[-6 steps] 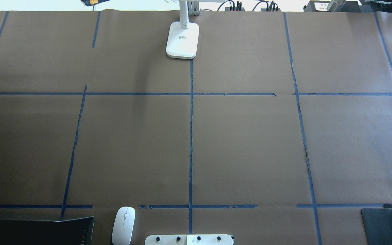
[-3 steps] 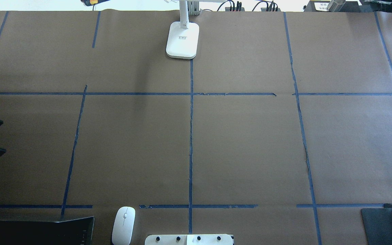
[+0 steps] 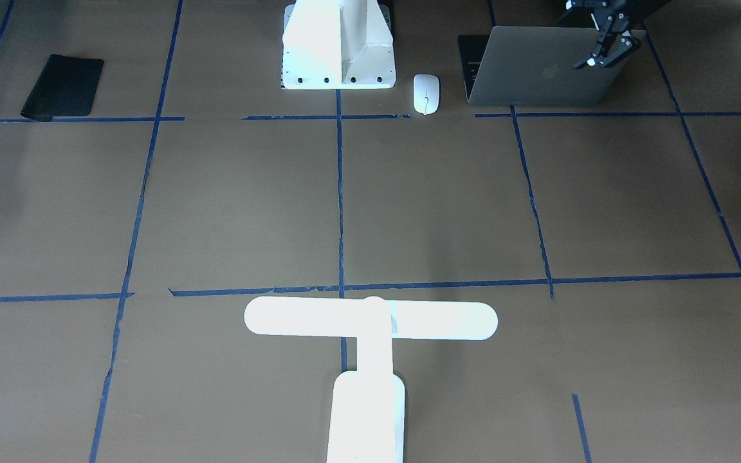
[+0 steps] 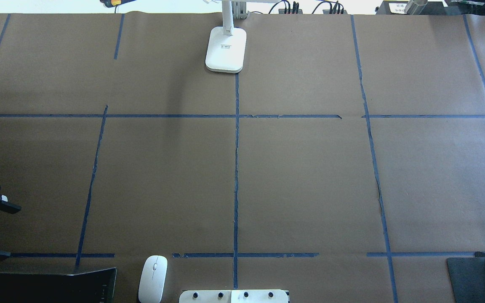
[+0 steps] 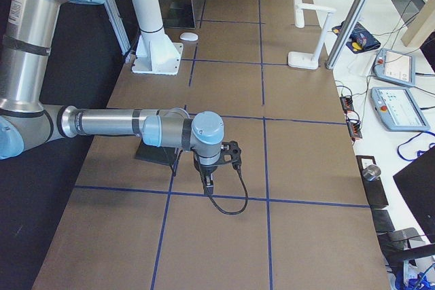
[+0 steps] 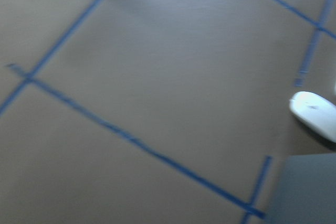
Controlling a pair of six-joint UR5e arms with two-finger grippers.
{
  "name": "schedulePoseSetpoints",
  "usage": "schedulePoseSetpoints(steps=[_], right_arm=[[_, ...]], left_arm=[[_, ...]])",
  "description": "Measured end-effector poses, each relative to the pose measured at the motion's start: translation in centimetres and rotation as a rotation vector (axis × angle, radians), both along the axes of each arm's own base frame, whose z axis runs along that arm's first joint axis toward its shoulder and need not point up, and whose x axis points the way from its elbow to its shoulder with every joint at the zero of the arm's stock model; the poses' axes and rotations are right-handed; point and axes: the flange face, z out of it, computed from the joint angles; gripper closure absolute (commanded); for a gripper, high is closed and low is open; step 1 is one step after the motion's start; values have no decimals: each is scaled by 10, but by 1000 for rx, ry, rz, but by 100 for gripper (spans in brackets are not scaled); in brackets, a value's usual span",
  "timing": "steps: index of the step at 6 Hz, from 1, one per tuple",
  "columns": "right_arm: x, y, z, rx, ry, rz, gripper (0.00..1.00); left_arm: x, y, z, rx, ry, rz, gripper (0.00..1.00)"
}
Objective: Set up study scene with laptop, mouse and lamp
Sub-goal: 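Bring the grey laptop in with the left gripper from the table edge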
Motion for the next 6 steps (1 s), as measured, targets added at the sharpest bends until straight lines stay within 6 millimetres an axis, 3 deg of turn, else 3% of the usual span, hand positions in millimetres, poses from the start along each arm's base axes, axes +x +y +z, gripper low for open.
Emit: schedulePoseSetpoints(steps=[2,4,5,6], right_arm=[[0,1,2,-3,0,-1,0],[0,0,3,-5,0,-1,0],[0,1,3,-6,0,-1,0],[0,1,4,-8,0,-1,0]], left_arm=[[26,31,9,49,-24,87,7],[37,42,23,105,-68,102,16],[37,44,29,115,-81,108,31],[36,45,33,116,-88,110,65]])
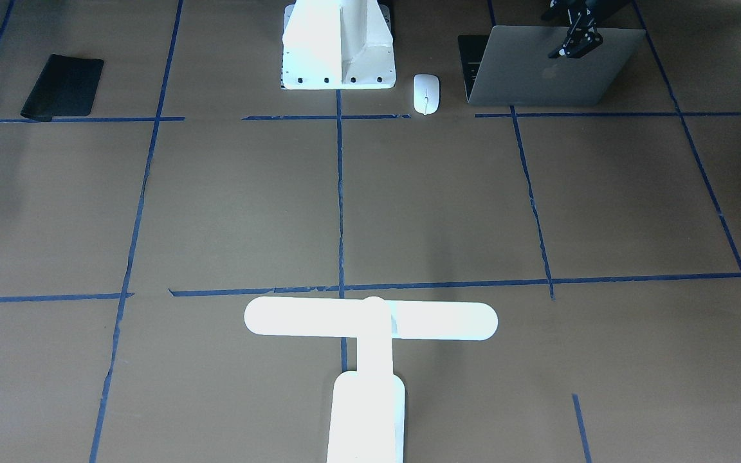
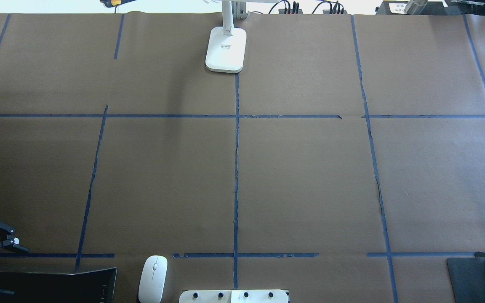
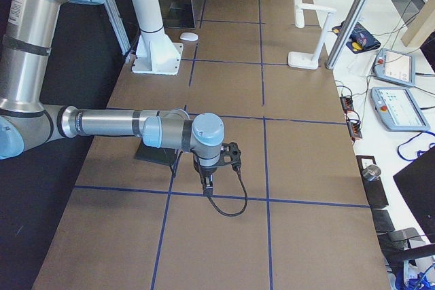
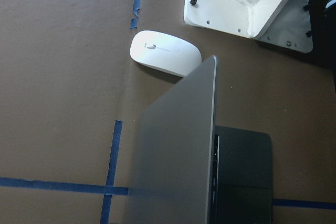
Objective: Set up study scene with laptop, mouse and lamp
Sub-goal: 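Bring the grey laptop in with the left gripper from the table edge, then carry the open laptop with the left gripper toward the white lamp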
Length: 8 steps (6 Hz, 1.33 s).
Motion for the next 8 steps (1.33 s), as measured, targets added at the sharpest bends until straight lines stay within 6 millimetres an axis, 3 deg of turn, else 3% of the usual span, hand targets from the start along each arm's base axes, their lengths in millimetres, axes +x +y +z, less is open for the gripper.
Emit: schedulePoseSetpoints(steps=[1,2,8], right_arm=[[0,0,1,0,0,-1,0],[0,0,1,0,0,-2,0],[0,-1,0,4,0,-3,0]], left_arm=[[-1,0,1,0,-1,0,93],[-5,-4,0,6,4,-13,100],[-56,-54,-18,252,85,-109,100]])
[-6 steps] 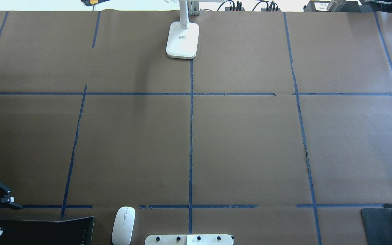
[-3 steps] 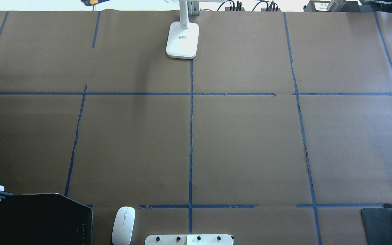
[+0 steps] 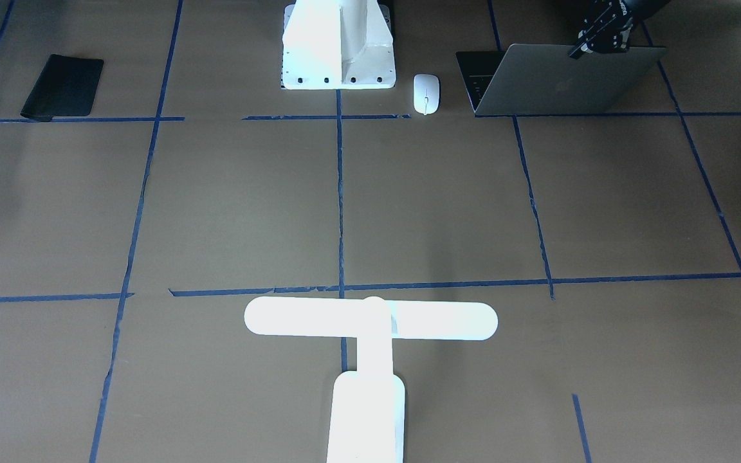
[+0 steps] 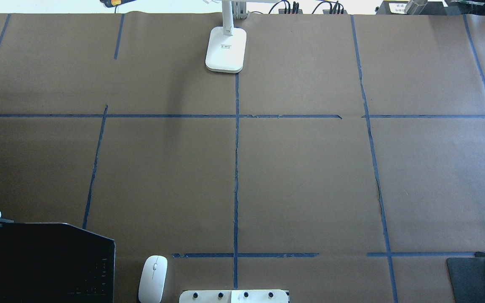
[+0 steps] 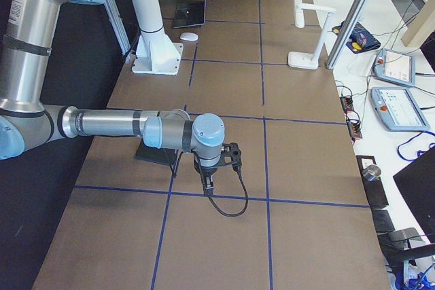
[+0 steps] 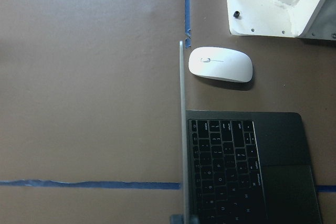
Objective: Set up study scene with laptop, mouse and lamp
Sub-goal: 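Carry the open laptop with the left gripper toward the white lamp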
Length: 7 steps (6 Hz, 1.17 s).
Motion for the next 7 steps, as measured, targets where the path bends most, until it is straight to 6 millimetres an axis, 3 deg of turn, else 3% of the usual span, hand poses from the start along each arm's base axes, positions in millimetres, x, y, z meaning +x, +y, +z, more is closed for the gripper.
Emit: schedulePoseSetpoints(steps=[2,4,7], right_arm=[[0,0,0,0,0,0,0],[0,0,0,0,0,0,0],[0,-1,0,1,0,0,0]], left_arm=[[7,-32,-19,85,-19,3,100],[33,-96,-78,108,-55,-21,100],[109,-212,-148,134,-76,-67,100]])
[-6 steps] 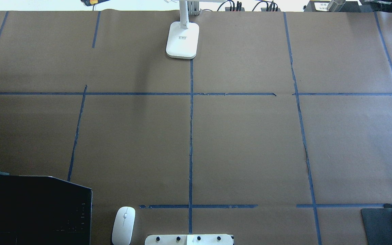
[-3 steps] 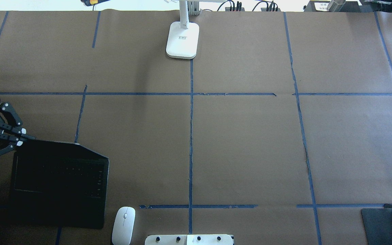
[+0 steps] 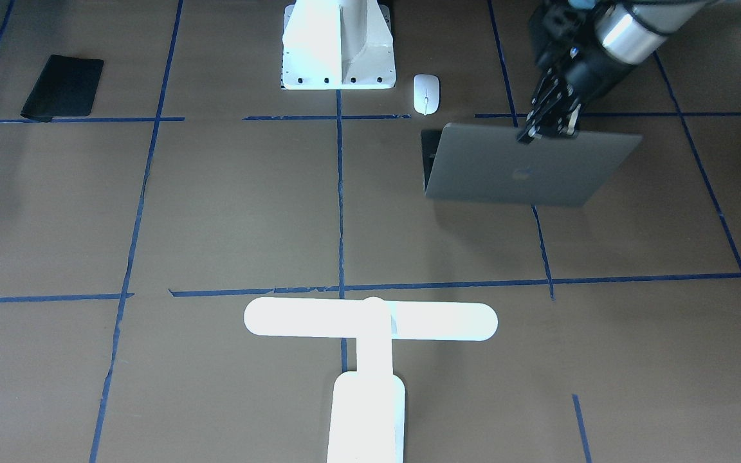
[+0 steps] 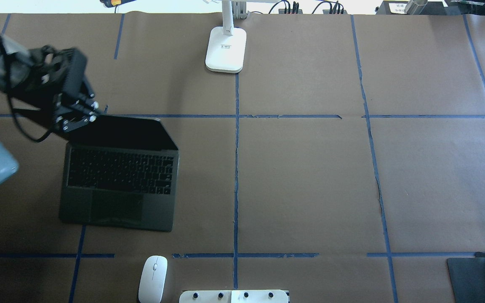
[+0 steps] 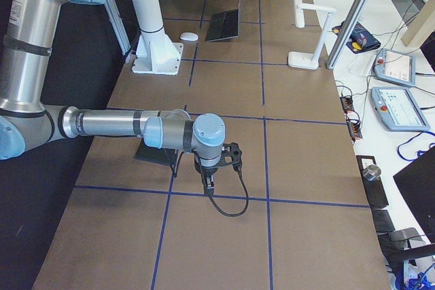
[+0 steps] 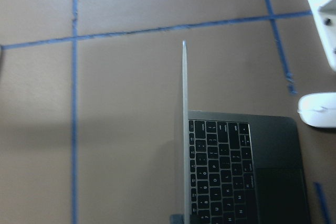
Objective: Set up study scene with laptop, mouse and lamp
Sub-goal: 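Carry the open laptop with the left gripper toward the white lamp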
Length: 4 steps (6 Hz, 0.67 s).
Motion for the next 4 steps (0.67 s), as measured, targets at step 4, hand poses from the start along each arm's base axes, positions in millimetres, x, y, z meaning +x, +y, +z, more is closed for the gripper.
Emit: schedulePoseSetpoints(steps=[4], right_arm=[[0,0,1,-3,0,1,0]], left_arm=[[79,-122,-60,67,-38,-104,100]])
